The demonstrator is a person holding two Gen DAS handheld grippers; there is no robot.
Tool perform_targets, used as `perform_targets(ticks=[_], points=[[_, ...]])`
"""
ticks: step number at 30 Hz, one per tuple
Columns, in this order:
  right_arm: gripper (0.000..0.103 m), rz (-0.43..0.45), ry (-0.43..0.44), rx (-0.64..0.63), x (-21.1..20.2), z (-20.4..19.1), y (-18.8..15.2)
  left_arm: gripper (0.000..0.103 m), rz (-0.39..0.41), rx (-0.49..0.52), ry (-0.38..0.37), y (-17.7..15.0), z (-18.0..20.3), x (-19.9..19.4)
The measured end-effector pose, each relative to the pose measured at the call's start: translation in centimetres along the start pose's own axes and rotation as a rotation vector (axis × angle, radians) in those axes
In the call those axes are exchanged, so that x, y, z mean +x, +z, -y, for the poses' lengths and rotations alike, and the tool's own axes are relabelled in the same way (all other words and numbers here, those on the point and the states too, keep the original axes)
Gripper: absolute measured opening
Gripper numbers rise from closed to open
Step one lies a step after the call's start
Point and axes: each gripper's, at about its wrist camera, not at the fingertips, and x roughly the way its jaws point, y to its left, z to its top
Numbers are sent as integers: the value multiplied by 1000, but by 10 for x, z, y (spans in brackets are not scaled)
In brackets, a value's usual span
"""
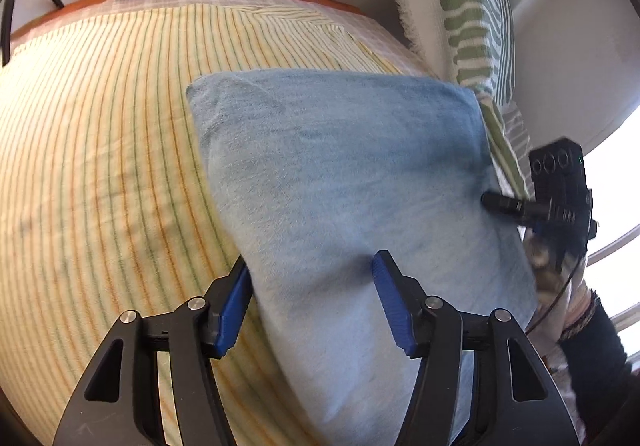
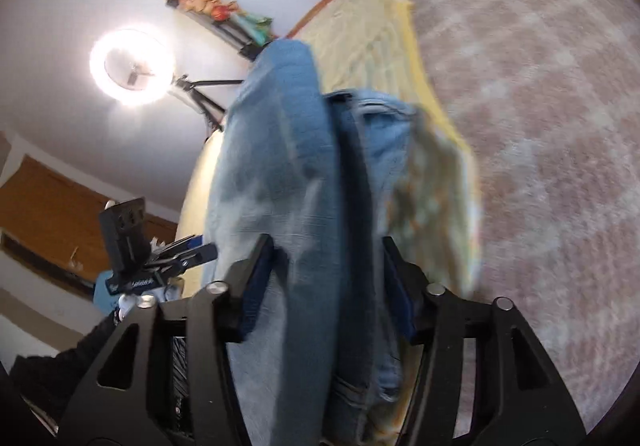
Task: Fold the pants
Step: 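Grasp the bundle edge with the left tool beside the right tool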
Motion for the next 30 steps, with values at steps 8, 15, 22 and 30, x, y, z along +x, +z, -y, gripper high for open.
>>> perform_targets(ticks=[8,15,22,30], points=[[44,-29,-82,-66,1,-11,5,46,11,48,42,5,12,0],[33,-25,-111,-73,5,-16,5,32,39,-26,-16,4,-1,2],[23,39,-210,-177,-15,-55,1,15,121,32,-6,-3,12,-26],[21,67,-288,-239,-24,-95,-1,13,183,107,-39,-1,37,-58]])
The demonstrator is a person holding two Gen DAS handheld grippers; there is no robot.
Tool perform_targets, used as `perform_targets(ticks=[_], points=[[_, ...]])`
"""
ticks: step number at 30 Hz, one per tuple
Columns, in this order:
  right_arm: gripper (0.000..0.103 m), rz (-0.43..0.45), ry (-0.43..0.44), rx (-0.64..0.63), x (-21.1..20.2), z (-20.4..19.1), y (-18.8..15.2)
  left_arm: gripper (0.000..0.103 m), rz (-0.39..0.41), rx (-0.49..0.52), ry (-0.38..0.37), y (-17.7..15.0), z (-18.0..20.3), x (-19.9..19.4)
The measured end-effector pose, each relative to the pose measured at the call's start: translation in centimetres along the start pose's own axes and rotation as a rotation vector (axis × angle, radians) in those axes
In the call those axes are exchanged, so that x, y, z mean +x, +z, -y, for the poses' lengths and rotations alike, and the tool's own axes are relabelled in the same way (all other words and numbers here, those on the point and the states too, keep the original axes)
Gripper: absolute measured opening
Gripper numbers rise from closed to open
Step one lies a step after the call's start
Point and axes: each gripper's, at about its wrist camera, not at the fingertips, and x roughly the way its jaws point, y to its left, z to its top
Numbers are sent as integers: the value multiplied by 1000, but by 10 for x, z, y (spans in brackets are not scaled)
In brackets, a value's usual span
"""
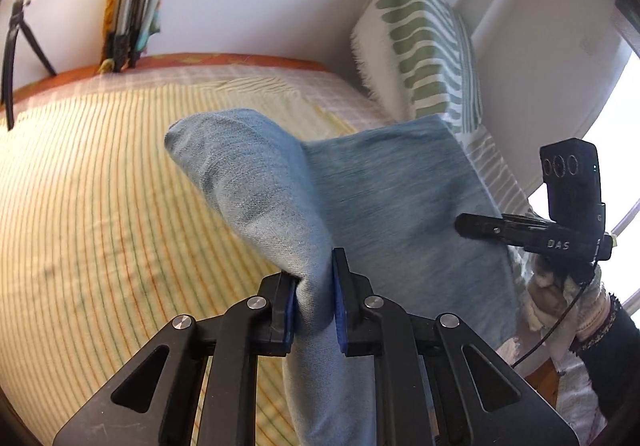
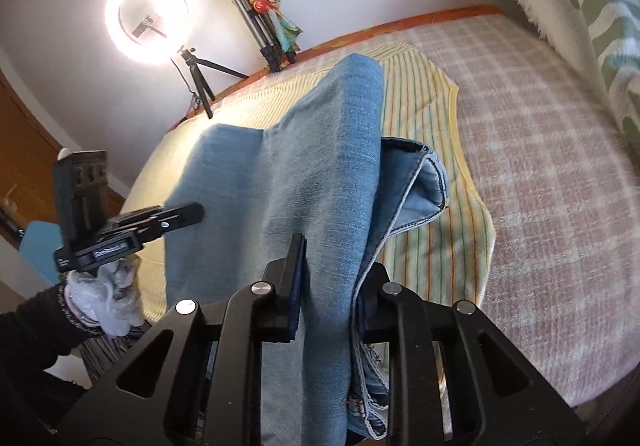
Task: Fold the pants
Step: 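Grasp the bundle edge with the left tool beside the right tool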
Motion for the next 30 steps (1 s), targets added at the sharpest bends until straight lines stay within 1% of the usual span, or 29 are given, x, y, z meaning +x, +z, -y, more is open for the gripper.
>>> perform_targets(ticks=[3,5,7,9,13,18,22,30], points=[[21,26,-14,-29,-10,-16,3,13,31,43,-7,3,9,-15],[21,42,-18,-45,-21,-22,5,13,51,55,-20,9,15,-22],[21,52,-52,-57,-27,-30,9,12,60,62,-33,15,18,-27],[20,70,-61,-67,-36,-35,13,12,76,65,-40,22,21,-32],[20,106,-80,-96,-51,-47,31,12,111,91,-48,39,26,-43],[20,141,-94,-111,-56,-54,59,12,144,107,-43,66,22,-46],[20,154,-105,-118,-48,-53,88,12,155,103,-30,92,12,-39],[20,163,-135,-133,-19,-33,163,12,187,127,6,148,-1,-12]])
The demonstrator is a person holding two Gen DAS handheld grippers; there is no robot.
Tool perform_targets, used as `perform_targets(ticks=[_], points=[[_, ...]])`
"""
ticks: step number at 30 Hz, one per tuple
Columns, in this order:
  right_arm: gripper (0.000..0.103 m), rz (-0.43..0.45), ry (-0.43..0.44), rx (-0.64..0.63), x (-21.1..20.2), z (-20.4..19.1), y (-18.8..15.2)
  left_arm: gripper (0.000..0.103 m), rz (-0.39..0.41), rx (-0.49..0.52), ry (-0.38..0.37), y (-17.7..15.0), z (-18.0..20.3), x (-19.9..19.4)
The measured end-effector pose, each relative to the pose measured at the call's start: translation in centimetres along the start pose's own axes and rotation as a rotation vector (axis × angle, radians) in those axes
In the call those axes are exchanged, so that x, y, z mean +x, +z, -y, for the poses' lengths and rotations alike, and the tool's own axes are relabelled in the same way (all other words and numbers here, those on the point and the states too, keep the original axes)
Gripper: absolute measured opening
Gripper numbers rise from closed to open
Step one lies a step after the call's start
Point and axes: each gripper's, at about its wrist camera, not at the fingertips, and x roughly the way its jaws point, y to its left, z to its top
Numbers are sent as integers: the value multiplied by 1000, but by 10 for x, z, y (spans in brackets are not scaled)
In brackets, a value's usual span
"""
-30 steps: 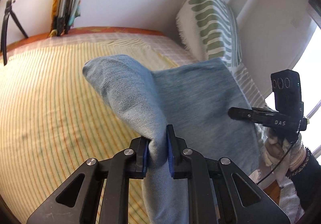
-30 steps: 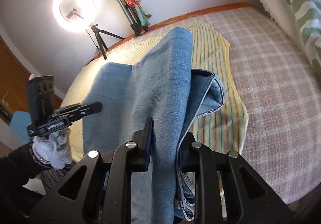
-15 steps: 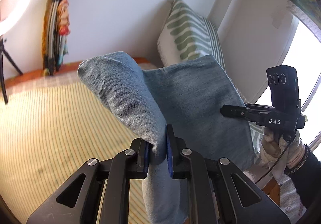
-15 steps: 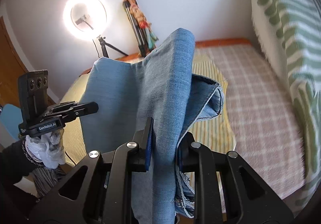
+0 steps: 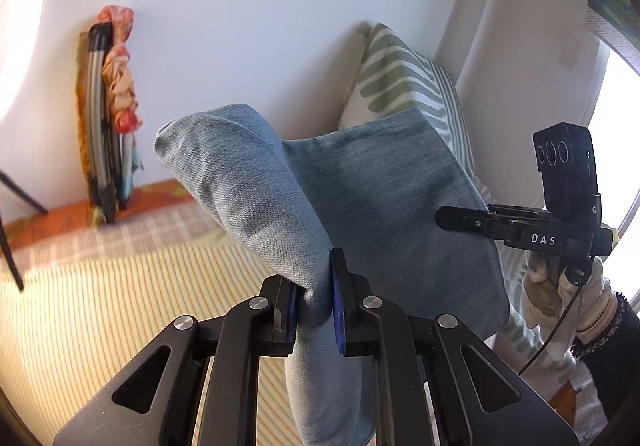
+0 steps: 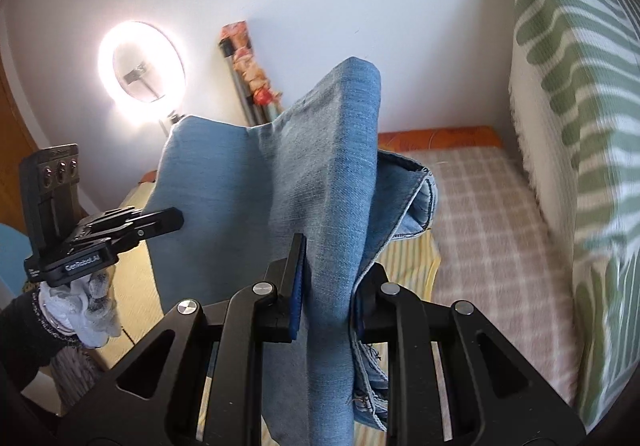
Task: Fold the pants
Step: 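Grasp the bundle edge with the left tool beside the right tool, then lower the bundle onto the bed and open both tools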
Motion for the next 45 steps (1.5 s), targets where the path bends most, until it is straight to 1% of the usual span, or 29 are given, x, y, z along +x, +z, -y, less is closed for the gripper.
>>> perform_targets(ticks=[6,9,14,18,20,23,26,29,31,34,35,37,38,39,41,42,43,45], points=[[20,2,-3,3,43,26,45,12,17,-12,9,34,-29,39],[20,-10,-9,7,70,41,62,12,6,-30,13,45,-45,61],[20,-41,-34,-19,111,59,81,12,-32,-49,24,57,-69,102],[20,-55,-50,-14,140,74,86,12,-45,-66,27,57,-80,125],[20,-62,-43,10,155,84,87,12,-51,-86,30,52,-88,136],[20,-93,-58,2,179,93,83,12,-72,-101,50,46,-98,150],[20,-109,-81,-10,197,97,81,12,-84,-105,75,45,-108,160],[20,-129,-96,-2,211,104,83,13,-102,-100,115,46,-112,170],[20,-147,-119,-7,218,107,82,15,-119,-102,138,47,-114,177],[24,-196,-188,6,231,116,79,16,-140,-104,173,46,-116,183],[26,-212,-220,15,234,119,79,16,-146,-111,174,46,-118,184],[33,-219,-258,31,234,124,78,17,-153,-120,170,47,-120,184],[41,-209,-282,40,231,127,79,17,-151,-115,176,47,-120,182],[46,-199,-299,45,227,129,79,22,-144,-112,184,47,-120,180],[46,-180,-307,56,218,131,81,30,-135,-111,185,48,-119,175],[48,-176,-310,61,214,132,81,39,-134,-112,188,48,-118,172],[48,-171,-316,66,210,132,81,53,-133,-107,196,49,-115,170],[52,-153,-323,69,200,130,80,55,-123,-93,209,51,-111,165]])
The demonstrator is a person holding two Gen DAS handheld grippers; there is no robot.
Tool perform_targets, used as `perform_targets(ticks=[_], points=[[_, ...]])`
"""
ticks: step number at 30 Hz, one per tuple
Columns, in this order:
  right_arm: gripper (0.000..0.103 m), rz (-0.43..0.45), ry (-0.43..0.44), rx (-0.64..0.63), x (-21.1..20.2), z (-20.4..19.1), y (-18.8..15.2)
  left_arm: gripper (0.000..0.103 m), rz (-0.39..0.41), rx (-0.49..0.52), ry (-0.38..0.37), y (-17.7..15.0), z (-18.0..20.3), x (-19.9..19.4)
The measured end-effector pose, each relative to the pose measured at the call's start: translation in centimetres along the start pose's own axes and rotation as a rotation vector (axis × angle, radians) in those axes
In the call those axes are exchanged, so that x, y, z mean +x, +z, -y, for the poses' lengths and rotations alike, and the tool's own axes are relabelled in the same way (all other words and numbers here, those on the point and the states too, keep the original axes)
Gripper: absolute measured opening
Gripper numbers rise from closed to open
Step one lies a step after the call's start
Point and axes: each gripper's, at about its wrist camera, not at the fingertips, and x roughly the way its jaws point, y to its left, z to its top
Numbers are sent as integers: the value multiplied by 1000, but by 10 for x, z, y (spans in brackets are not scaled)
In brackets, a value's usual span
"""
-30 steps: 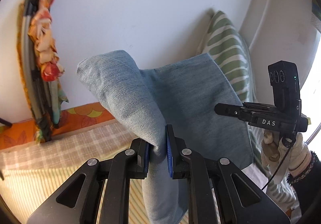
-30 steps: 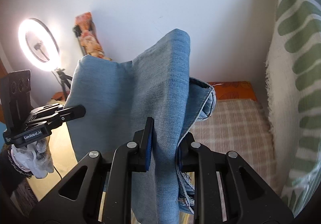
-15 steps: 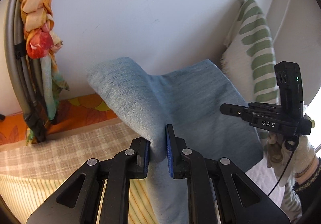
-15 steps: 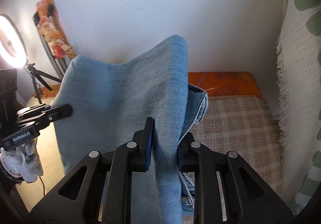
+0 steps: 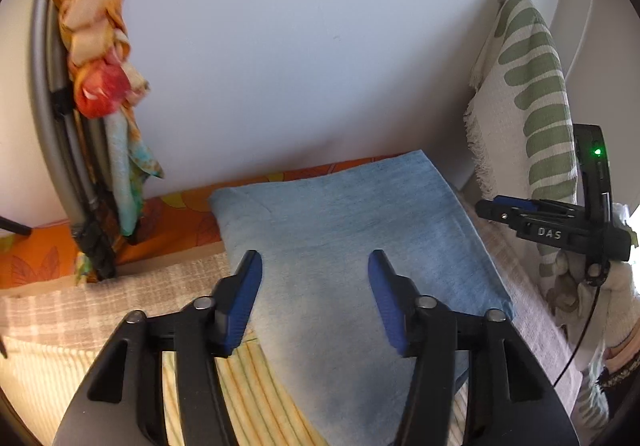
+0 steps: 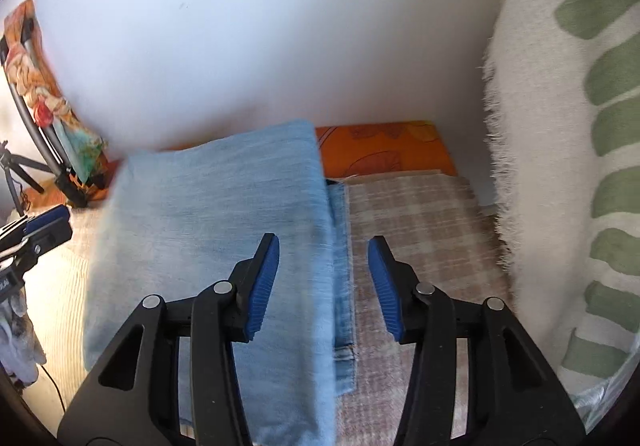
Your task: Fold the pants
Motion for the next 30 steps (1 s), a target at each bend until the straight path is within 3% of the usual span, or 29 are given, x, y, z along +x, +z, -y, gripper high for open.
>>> perform_targets(ticks=[9,17,27,28,30], points=[[52,70,8,32,-50,-8,-14,58,38,47,0,-6,16,-44],[55,119,15,5,-107,-49,-43,59,84,91,-1,-21,28,-106],[59,179,12,3,-179,-95,-87,70,161,128,11,-57,34,-189],[60,185,10,1,-186,-100,-91,71,167,133,13,-60,35,-196],[80,208,-1,-1,-198,-109,-102,75,180,134,11,-69,34,-211]])
